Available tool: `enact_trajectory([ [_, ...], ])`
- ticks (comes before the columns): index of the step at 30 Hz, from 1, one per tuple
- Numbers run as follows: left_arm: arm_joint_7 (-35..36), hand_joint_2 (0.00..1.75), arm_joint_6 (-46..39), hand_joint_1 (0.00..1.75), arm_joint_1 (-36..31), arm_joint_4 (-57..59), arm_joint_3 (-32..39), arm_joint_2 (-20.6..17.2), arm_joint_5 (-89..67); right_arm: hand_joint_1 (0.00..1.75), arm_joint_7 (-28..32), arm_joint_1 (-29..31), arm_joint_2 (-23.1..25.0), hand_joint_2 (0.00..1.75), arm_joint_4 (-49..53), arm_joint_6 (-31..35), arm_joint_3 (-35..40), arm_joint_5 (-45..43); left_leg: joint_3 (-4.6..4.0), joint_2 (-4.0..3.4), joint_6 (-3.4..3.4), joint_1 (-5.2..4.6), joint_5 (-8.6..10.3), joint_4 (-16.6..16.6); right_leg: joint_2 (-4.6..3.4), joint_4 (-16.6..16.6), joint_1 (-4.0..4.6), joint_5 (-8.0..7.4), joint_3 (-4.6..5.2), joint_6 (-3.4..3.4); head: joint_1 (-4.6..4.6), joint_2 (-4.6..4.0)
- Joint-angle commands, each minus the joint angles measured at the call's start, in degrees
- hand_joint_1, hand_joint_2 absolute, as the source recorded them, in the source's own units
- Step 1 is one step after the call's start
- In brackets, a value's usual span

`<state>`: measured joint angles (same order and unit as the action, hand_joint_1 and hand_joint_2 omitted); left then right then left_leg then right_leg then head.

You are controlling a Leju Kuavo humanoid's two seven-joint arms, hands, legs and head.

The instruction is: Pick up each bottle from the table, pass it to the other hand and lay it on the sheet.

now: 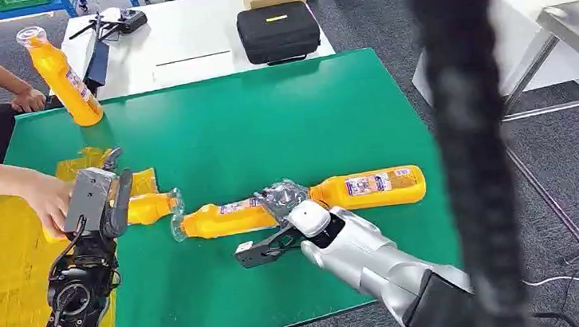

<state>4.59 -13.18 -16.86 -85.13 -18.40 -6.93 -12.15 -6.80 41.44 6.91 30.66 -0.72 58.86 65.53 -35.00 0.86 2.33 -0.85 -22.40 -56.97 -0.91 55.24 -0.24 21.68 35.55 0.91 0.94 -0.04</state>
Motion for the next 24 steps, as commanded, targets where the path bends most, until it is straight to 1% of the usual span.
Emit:
enact_trajectory([
  [1,-1.1,0.0,-0.9,0.0,-2.2,-1.1,-2.1,0.2,1.8,0.0,0.3,-4.2,-2.0,1.75,-5.5,-4.5,4.9,0.7,0.26,0.23,-0.19,0.13,-0.06,0.1,0.36,-0.1,0.13,0.11,-0.37,-0.02,0.0,0.0],
  [3,-1.5,0.0,-1.0,0.0,-2.4,-1.5,-2.1,0.1,2.0,0.0,0.0,-4.7,-2.1,1.75,-5.0,-4.6,4.6,0.4,0.4,0.15,-0.26,0.16,-0.11,0.1,0.36,-0.1,0.15,0.11,-0.49,-0.03,0.04,0.0],
  [4,-2.0,0.0,-1.3,0.0,-2.4,-1.7,-2.0,0.1,2.4,0.0,-0.3,-4.9,-2.2,1.75,-4.3,-4.9,4.4,0.3,0.33,0.23,-0.21,0.09,-0.06,0.0,0.4,-0.1,0.09,0.12,-0.4,-0.03,-0.04,0.0],
  [5,-2.1,0.0,-1.3,0.0,-2.4,-2.0,-2.1,-0.1,2.5,0.0,-0.5,-5.0,-2.4,1.75,-3.9,-5.2,4.3,0.2,0.48,0.09,-0.17,0.09,-0.08,0.1,0.23,-0.1,0.1,0.1,-0.45,-0.04,0.13,0.0],
  [6,-2.2,0.0,-1.3,0.0,-2.4,-2.1,-2.2,-0.1,2.5,0.0,-0.6,-5.1,-2.5,1.75,-3.5,-5.6,4.2,0.1,0.48,0.15,-0.25,0.15,-0.09,0.1,0.34,-0.2,0.16,0.1,-0.56,-0.04,-0.02,0.0],
  [7,-2.4,0.0,-1.4,0.0,-2.4,-2.3,-2.2,-0.1,2.8,0.0,-0.7,-5.2,-2.7,1.75,-2.9,-6.0,4.4,0.3,0.48,0.25,-0.3,0.17,-0.08,0.1,0.48,-0.2,0.17,0.13,-0.56,-0.04,0.04,0.0],
  [9,-2.6,0.0,-1.5,0.0,-2.7,-2.1,-2.4,-0.3,2.9,0.0,-1.1,-5.4,-3.1,1.75,-2.2,-6.8,4.0,0.2,0.61,0.17,-0.19,0.1,-0.08,0.0,0.32,-0.1,0.11,0.13,-0.57,-0.05,-0.02,0.0],
  [10,-3.0,0.0,-1.5,0.0,-2.9,-1.8,-2.7,-0.4,3.3,0.0,-1.2,-5.7,-3.3,1.75,-1.9,-7.6,3.5,0.0,0.62,0.26,-0.25,0.15,-0.07,0.1,0.44,-0.2,0.16,0.16,-0.57,-0.07,0.07,0.0],
  [12,-3.3,0.0,-1.6,0.0,-3.3,-1.3,-3.0,-0.5,3.5,0.0,-1.2,-6.0,-3.6,1.75,-1.7,-8.0,3.3,-0.1,0.83,0.24,-0.19,0.1,-0.13,0.1,0.31,-0.1,0.1,0.29,-0.33,-0.09,0.04,0.0],
  [15,-3.7,0.0,-1.9,0.0,-3.8,-0.9,-3.2,-0.5,3.9,0.0,-1.1,-6.1,-3.9,1.75,-1.2,-8.3,3.3,0.2,0.8,0.36,-0.23,0.13,-0.11,0.1,0.45,-0.2,0.14,0.28,-0.35,-0.09,0.02,0.0],
  [18,-3.8,0.0,-2.0,0.0,-4.1,-0.9,-3.3,-0.3,4.1,0.0,-1.1,-6.1,-4.1,1.75,-0.5,-8.8,3.0,0.0,0.89,0.35,-0.21,0.11,-0.13,0.1,0.42,-0.2,0.12,0.31,-0.45,-0.08,0.02,0.0],
  [19,-3.8,0.0,-2.0,0.0,-4.1,-0.9,-3.3,-0.2,4.1,1.75,-1.1,-6.2,-4.2,1.75,-0.2,-8.5,2.8,-0.1,0.96,0.29,-0.16,0.09,-0.17,0.1,0.32,-0.2,0.11,0.32,-0.5,-0.07,0.02,0.0],
  [22,-3.9,0.0,-2.1,0.0,-4.1,-1.0,-3.1,-0.1,4.2,1.75,-1.2,-6.2,-4.7,1.75,0.3,-8.3,2.0,-0.6,0.92,0.36,-0.23,0.12,-0.14,0.1,0.44,-0.2,0.14,0.29,-0.56,-0.06,0.0,0.0],
  [24,-3.9,0.0,-2.1,0.0,-4.2,-1.0,-3.1,-0.1,4.2,1.75,-1.2,-6.2,-4.9,1.75,0.6,-8.2,1.8,-0.7,0.96,0.29,-0.16,0.07,-0.16,0.1,0.33,-0.1,0.09,0.29,-0.58,-0.05,0.02,0.0],
])
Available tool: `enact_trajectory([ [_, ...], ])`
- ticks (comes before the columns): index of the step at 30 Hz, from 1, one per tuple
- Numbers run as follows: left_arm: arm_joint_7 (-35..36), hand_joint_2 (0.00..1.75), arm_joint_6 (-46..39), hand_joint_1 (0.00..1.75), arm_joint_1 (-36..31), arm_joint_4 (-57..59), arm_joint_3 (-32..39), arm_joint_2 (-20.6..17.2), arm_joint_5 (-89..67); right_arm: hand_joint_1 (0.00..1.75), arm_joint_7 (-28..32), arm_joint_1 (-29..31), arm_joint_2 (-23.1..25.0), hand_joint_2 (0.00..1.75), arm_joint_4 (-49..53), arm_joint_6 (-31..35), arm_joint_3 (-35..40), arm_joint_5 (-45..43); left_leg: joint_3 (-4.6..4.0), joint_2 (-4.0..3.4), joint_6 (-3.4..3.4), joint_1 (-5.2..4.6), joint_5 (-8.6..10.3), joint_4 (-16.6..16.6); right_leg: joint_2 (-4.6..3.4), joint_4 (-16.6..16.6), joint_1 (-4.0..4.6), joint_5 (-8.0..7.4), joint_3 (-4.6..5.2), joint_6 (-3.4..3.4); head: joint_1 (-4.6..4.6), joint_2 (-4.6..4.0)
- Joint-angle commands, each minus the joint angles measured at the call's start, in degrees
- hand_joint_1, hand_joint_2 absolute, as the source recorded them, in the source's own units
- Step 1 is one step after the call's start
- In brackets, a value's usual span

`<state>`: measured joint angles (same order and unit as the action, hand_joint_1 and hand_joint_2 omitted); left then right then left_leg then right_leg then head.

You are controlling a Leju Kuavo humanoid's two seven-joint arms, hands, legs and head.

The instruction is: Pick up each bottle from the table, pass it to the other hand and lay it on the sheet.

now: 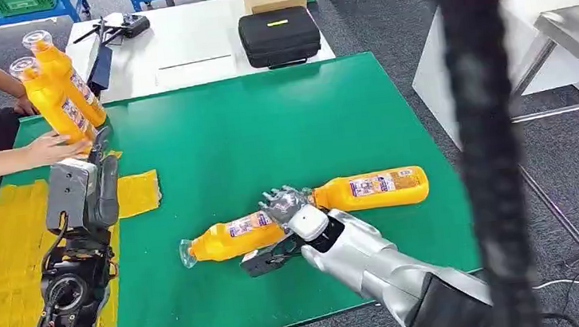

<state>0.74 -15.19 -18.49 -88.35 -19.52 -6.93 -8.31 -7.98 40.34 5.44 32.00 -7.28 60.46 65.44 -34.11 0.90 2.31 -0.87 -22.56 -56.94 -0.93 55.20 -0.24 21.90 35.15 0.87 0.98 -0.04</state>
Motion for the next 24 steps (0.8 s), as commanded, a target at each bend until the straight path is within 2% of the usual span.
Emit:
enact_trajectory([
  [1,0.0,0.0,-0.1,0.0,-2.5,2.3,-2.0,0.0,0.3,1.75,-0.2,-5.3,-3.6,1.75,-0.3,-1.6,-0.2,-0.8,0.02,0.32,-0.19,0.12,0.03,0.1,0.44,-0.1,0.12,0.06,-0.17,-0.01,-0.02,0.0],
  [16,-0.1,0.0,-1.4,0.0,-2.4,2.6,-1.2,0.2,0.2,1.75,-1.7,-7.9,-4.3,1.75,2.1,-0.5,-4.3,-1.9,0.15,0.28,-0.13,0.11,-0.01,0.1,0.38,-0.1,0.11,0.01,-0.22,0.07,-0.02,0.0],
  [18,0.9,0.0,-0.7,0.0,-1.5,2.2,-0.2,0.7,2.8,1.75,-2.6,-8.7,-4.2,1.75,3.0,1.6,-7.7,-4.4,0.14,0.29,-0.15,0.11,0.0,0.1,0.4,-0.1,0.1,0.02,-0.21,0.06,-0.02,0.0],
  [20,2.5,0.0,2.3,0.0,0.3,2.0,3.2,1.7,13.6,1.75,-2.5,-9.9,-3.9,1.75,6.7,5.2,-17.2,-13.0,0.11,0.25,-0.17,0.12,-0.01,0.1,0.38,-0.2,0.11,0.04,-0.17,0.01,-0.02,0.0],
  [21,2.1,0.0,2.7,0.0,0.8,2.1,3.7,1.2,15.8,1.75,-2.5,-9.8,-4.4,1.75,8.7,5.1,-19.2,-15.1,0.13,0.18,-0.14,0.1,-0.02,0.1,0.3,-0.1,0.1,0.04,-0.18,-0.01,-0.04,0.0],
  [22,3.1,0.0,2.8,0.0,1.7,2.5,5.4,1.5,20.1,1.75,-1.7,-11.0,-4.2,1.75,12.8,7.5,-25.5,-21.8,0.1,0.07,-0.11,0.06,-0.02,0.0,0.16,-0.1,0.06,0.03,-0.13,-0.02,-0.04,0.0],
  [23,3.7,0.0,3.0,0.0,2.3,2.7,6.2,1.3,23.0,1.75,-0.9,-11.4,-4.7,1.75,16.2,7.3,-28.3,-25.9,0.03,0.06,-0.17,0.08,0.02,0.1,0.2,-0.2,0.08,-0.02,-0.28,-0.02,-0.02,0.0],
  [24,3.4,0.0,3.0,0.0,2.4,2.9,6.1,1.0,23.4,1.75,-1.8,-11.5,-5.4,1.75,18.0,6.2,-28.3,-26.5,-0.05,-0.04,-0.23,0.09,0.0,0.1,0.14,-0.2,0.07,-0.05,-0.42,-0.01,-0.02,0.0],
])
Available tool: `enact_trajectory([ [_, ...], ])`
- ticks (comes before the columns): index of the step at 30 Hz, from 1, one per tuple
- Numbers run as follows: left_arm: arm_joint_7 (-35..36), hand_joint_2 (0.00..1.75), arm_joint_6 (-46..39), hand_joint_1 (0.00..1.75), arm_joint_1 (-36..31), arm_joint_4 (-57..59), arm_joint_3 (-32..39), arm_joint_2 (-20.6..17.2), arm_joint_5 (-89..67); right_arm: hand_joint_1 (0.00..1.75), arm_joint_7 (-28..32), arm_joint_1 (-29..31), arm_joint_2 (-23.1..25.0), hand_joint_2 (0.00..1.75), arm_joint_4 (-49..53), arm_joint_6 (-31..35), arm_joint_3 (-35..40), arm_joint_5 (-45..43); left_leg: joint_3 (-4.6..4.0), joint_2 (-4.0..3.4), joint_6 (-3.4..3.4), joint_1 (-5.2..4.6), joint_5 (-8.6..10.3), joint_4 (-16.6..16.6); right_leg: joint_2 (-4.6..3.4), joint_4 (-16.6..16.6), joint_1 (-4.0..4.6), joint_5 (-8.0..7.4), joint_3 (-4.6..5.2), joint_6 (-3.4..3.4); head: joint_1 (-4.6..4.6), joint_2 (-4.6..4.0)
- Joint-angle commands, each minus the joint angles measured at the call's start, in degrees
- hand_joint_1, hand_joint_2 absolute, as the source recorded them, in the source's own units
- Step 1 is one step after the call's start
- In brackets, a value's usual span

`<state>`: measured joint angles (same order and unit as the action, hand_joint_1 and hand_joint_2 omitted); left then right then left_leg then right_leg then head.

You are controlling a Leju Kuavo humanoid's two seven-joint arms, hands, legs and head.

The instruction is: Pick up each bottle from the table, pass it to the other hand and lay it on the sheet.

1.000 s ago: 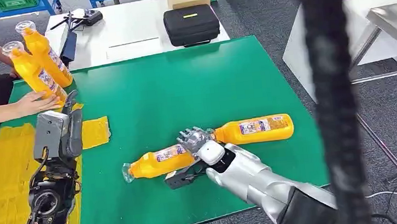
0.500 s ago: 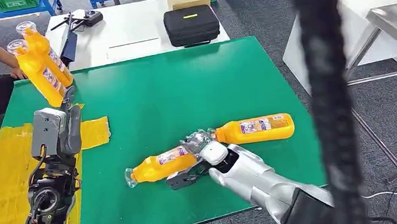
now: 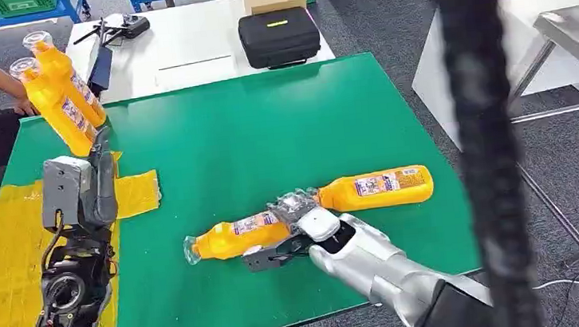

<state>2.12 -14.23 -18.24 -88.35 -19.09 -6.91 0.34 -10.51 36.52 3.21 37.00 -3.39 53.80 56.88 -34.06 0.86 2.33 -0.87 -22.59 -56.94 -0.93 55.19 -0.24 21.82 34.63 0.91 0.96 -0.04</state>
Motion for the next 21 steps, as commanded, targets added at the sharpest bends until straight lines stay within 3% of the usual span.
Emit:
enact_trajectory([
  [1,1.7,0.0,1.2,0.0,3.4,2.9,7.4,1.3,18.7,1.75,3.0,-9.3,-3.3,1.75,18.6,6.6,-25.5,-22.0,-0.06,0.02,-0.13,0.04,-0.02,0.0,0.12,0.0,0.04,-0.04,0.03,0.02,0.02,0.0],
  [3,1.3,0.0,1.1,0.0,4.4,2.9,7.7,0.7,21.4,1.75,2.7,-10.3,-4.4,1.75,24.2,5.4,-27.1,-26.0,-0.13,-0.04,-0.17,0.05,-0.02,0.0,0.13,0.0,0.04,-0.02,0.12,0.0,-0.02,0.0],
  [4,1.2,1.75,0.4,0.0,4.8,3.1,7.6,0.2,22.6,1.75,4.8,-11.5,-4.4,1.75,28.0,8.6,-28.8,-28.3,-0.24,-0.01,-0.1,0.02,0.03,0.0,0.13,0.0,0.01,-0.06,0.19,0.01,0.0,0.0],
  [6,1.0,1.75,0.1,0.0,4.9,3.2,7.5,0.0,22.6,1.75,5.2,-11.7,-4.5,1.75,28.3,8.7,-29.3,-29.5,-0.55,-0.02,-0.17,0.01,0.04,-0.1,0.14,0.1,0.01,-0.07,0.48,0.02,0.0,0.0],
  [11,0.4,1.75,-0.7,0.0,4.3,4.3,5.5,-0.7,30.8,1.75,12.9,-12.0,-4.1,1.75,30.1,13.9,-30.0,-36.2,-1.07,0.1,-0.1,0.06,0.19,-0.1,0.24,0.1,0.03,-0.18,0.92,0.04,-0.02,0.0],
  [21,0.2,1.75,-0.1,0.0,4.9,1.9,2.5,-0.1,35.6,1.75,15.3,-11.8,-3.3,1.75,29.7,15.9,-28.7,-39.1,-1.34,0.03,-0.1,0.06,0.18,-0.1,0.15,0.1,0.03,-0.21,1.19,0.03,-0.02,0.0],
])
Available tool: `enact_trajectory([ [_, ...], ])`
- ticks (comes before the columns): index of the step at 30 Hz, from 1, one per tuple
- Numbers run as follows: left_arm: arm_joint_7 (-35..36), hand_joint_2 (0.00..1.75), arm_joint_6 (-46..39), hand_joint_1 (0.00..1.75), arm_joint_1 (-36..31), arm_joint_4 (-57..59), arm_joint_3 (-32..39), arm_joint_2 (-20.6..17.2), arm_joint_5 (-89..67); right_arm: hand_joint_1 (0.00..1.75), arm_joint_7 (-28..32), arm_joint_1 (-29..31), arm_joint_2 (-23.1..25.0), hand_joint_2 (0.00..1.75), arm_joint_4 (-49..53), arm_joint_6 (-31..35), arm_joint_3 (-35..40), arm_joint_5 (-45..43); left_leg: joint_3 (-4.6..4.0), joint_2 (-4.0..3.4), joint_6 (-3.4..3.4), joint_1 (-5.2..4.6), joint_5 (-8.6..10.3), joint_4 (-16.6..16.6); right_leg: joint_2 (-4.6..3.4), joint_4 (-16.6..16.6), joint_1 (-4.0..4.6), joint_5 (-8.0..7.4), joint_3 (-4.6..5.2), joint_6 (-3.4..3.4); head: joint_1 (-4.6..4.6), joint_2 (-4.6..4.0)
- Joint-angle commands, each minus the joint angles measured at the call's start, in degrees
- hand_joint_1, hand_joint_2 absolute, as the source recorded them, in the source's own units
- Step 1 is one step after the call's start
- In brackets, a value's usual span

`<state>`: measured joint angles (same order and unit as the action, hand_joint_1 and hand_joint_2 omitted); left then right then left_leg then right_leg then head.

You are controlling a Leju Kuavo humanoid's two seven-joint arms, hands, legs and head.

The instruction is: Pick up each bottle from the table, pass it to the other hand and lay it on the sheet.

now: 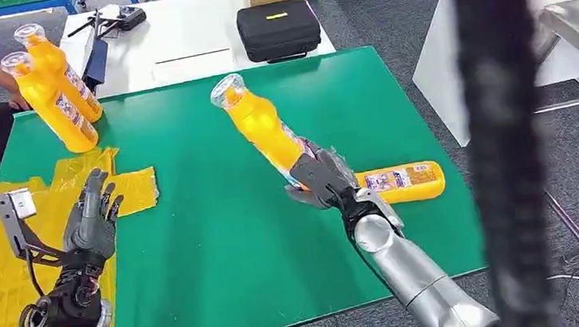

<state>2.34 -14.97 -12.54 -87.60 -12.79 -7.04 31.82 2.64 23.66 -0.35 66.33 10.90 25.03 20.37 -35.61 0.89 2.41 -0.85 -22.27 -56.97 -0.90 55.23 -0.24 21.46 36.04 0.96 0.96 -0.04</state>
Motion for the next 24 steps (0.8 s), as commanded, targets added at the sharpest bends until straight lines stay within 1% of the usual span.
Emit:
enact_trajectory([
  [1,0.0,1.75,0.9,0.0,-1.0,0.4,-5.3,0.2,4.7,1.75,2.4,1.7,0.4,1.75,-0.3,1.5,0.9,-3.1,0.14,-0.02,-0.14,0.04,-0.1,0.0,0.08,0.0,0.04,0.1,-0.15,-0.01,0.02,0.0],
  [2,-0.1,1.75,0.9,0.0,-1.3,-0.2,-6.4,0.4,4.7,1.75,2.5,2.2,0.5,1.75,-0.9,1.6,1.7,-2.8,0.07,-0.01,-0.1,0.02,-0.06,0.0,0.06,0.0,0.02,0.06,-0.08,0.0,0.0,0.0],
  [3,-0.3,1.75,1.0,0.0,-1.8,-0.6,-7.5,0.7,4.7,1.75,2.4,2.6,0.9,1.75,-1.0,1.6,2.4,-2.8,0.18,-0.02,-0.18,0.04,-0.15,-0.1,0.1,0.0,0.05,0.15,-0.2,-0.01,0.0,0.0],
  [4,-0.3,1.75,0.8,0.0,-2.2,-1.0,-8.3,1.0,4.6,1.75,2.2,2.9,1.1,1.75,-1.1,1.8,3.1,-2.3,0.06,0.0,-0.13,0.04,-0.08,-0.1,0.09,0.0,0.04,0.09,-0.08,-0.01,0.02,0.0],
  [5,-1.0,1.75,0.8,0.0,-3.1,-1.4,-9.9,0.9,4.3,1.75,1.5,3.6,1.4,1.75,-1.5,1.9,4.3,-1.8,0.13,0.0,-0.19,0.07,-0.18,-0.1,0.13,0.1,0.08,0.18,-0.16,-0.01,-0.02,0.0],
  [7,-1.3,1.75,0.3,0.0,-4.7,-2.1,-11.9,1.6,3.9,1.75,-0.4,5.3,2.6,1.75,-3.3,1.7,6.5,-0.6,0.0,-0.03,-0.12,0.04,-0.08,-0.1,0.05,0.1,0.04,0.07,-0.02,-0.01,-0.02,0.0],
  [8,-1.2,1.75,-0.1,0.0,-5.0,-2.1,-12.2,1.8,3.8,1.75,-0.7,5.6,2.8,1.75,-3.8,1.9,6.8,-0.5,0.09,-0.05,-0.19,0.05,-0.17,-0.2,0.09,0.2,0.05,0.17,-0.11,-0.01,0.02,0.0],
  [11,-1.2,1.75,0.0,0.0,-5.0,-2.1,-12.2,1.6,3.8,1.75,-0.6,5.7,2.7,1.75,-3.9,1.9,6.8,-0.6,0.04,-0.04,-0.13,0.04,-0.07,-0.1,0.05,0.0,0.04,0.07,-0.06,-0.01,0.0,0.0],
  [13,-1.2,1.75,-0.1,0.0,-4.9,-2.0,-12.2,1.4,3.9,1.75,-0.6,5.7,2.6,1.75,-4.0,1.9,6.8,-0.6,0.24,-0.09,-0.26,0.09,-0.22,-0.1,0.08,0.1,0.09,0.19,-0.26,-0.03,0.0,0.0],
  [14,-1.3,1.75,-0.1,0.0,-4.8,-2.0,-12.1,1.2,3.9,1.75,-0.6,5.6,2.5,1.75,-4.0,2.0,6.8,-0.6,0.08,-0.04,-0.12,0.04,-0.08,0.0,0.05,0.0,0.04,0.07,-0.1,-0.01,0.0,0.0],
  [18,-1.3,1.75,-0.1,0.0,-4.8,-2.0,-12.1,1.2,3.9,1.75,-0.6,5.6,2.5,1.75,-4.0,2.0,6.8,-0.6,0.16,-0.1,-0.18,0.06,-0.16,-0.1,0.03,0.0,0.06,0.13,-0.17,-0.02,0.0,0.0],
  [20,-1.6,1.75,0.2,0.0,-5.1,-2.0,-12.3,1.6,4.4,1.75,-0.8,6.2,2.7,1.75,-4.8,1.6,7.6,-0.4,0.04,0.0,-0.1,0.02,-0.05,0.0,0.07,0.0,0.02,0.05,-0.05,-0.01,-0.02,0.0],
  [21,-1.5,1.75,0.1,0.0,-6.1,-1.8,-12.9,2.2,4.4,1.75,-1.6,7.4,3.3,1.75,-6.3,1.8,9.1,1.2,0.15,-0.03,-0.17,0.05,-0.14,-0.1,0.1,0.1,0.05,0.14,-0.18,-0.02,0.0,0.0],
  [23,-1.1,1.75,-0.2,0.0,-7.3,-1.3,-13.5,3.4,5.4,1.75,-2.0,8.9,5.2,1.75,-8.5,1.8,10.7,1.7,-0.02,-0.06,-0.1,0.03,-0.06,-0.1,0.0,0.0,0.03,0.03,0.0,-0.01,0.0,0.0],
  [24,-1.0,1.75,-0.5,0.0,-7.8,-1.0,-13.8,3.8,5.5,1.75,-2.4,9.5,6.1,1.75,-9.1,1.9,11.4,2.1,0.2,-0.17,-0.27,0.09,-0.28,-0.2,0.01,0.2,0.1,0.22,-0.22,-0.03,0.0,0.0],
])
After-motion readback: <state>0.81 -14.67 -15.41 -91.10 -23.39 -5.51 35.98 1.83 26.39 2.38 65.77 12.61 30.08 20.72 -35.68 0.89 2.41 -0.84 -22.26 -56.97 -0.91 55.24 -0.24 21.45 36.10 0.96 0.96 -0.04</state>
